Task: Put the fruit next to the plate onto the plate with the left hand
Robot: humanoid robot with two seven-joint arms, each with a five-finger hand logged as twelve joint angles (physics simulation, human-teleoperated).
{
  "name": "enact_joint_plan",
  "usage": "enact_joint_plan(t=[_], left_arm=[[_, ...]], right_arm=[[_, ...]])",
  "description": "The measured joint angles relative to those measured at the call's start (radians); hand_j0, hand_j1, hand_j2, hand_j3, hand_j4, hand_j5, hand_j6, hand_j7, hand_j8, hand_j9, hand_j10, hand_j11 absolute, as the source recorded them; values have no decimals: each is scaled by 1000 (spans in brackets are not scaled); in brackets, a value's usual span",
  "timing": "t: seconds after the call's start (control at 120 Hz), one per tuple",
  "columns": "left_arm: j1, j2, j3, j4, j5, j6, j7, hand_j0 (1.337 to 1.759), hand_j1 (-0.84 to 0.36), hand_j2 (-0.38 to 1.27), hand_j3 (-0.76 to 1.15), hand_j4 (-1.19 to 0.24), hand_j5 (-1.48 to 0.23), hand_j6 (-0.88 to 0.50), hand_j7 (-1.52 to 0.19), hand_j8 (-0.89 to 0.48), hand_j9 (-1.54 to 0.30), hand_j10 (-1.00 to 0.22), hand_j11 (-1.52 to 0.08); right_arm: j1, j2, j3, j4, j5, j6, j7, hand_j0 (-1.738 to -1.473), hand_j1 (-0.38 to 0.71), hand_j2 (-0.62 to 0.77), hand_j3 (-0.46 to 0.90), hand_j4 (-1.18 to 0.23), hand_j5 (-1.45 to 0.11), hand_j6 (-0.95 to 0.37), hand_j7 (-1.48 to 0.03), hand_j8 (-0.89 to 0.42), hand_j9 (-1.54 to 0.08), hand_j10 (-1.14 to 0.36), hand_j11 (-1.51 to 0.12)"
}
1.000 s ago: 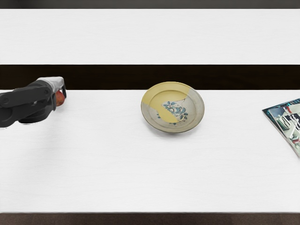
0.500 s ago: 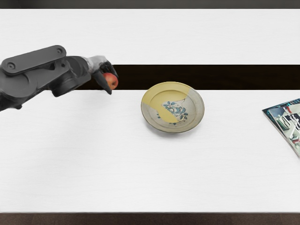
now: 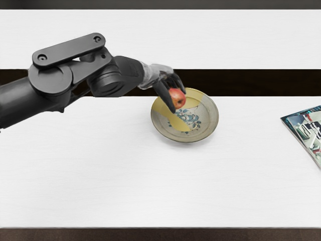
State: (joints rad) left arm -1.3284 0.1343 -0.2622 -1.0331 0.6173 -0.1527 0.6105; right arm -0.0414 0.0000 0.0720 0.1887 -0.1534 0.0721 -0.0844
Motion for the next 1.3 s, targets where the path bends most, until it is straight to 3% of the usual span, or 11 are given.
enact_joint_plan(t=[0.15,0.492,0.75,0.883,1.067,1.183,1.3], left_arm=[[27,-29,5,18,9,0,0,1657,-290,376,0,-638,-828,-461,-839,-497,-837,-631,-839],[18,-109,89,117,17,-3,0,1656,-259,342,0,-649,-849,-472,-863,-506,-860,-643,-862],[-60,-105,108,125,6,-6,0,1657,73,116,0,-272,-354,-221,-358,-231,-357,-270,-358],[-72,39,53,124,-16,-29,0,1658,188,64,0,-157,-204,-132,-206,-137,-205,-156,-205],[-50,251,-56,125,-230,-313,0,1658,274,28,0,-73,-94,-63,-94,-65,-94,-73,-94],[31,330,-93,125,-387,-411,0,1658,300,17,0,-48,-61,-42,-61,-43,-61,-47,-61],[86,483,-110,125,-550,-443,0,1658,315,11,0,-33,-41,-29,-42,-30,-42,-32,-42]], right_arm=[[0,0,0,0,0,0,0,-1658,-325,-4,0,-20,-26,-20,-26,-20,-26,-20,-26],[0,0,-1,0,0,0,0,-1658,-325,-4,0,-20,-26,-20,-26,-20,-26,-20,-26],[0,0,0,0,0,0,0,-1658,-325,-4,0,-20,-26,-20,-26,-20,-26,-20,-26],[0,0,0,0,0,0,0,-1658,-325,-4,0,-20,-26,-20,-26,-20,-26,-20,-26],[0,0,0,0,0,0,0,-1658,-325,-4,0,-20,-26,-20,-26,-20,-26,-20,-26],[0,0,0,0,0,0,0,-1658,-325,-4,0,-20,-26,-20,-26,-20,-26,-20,-26],[0,0,0,0,0,0,0,-1658,-325,-4,0,-20,-26,-20,-26,-20,-26,-20,-26]])
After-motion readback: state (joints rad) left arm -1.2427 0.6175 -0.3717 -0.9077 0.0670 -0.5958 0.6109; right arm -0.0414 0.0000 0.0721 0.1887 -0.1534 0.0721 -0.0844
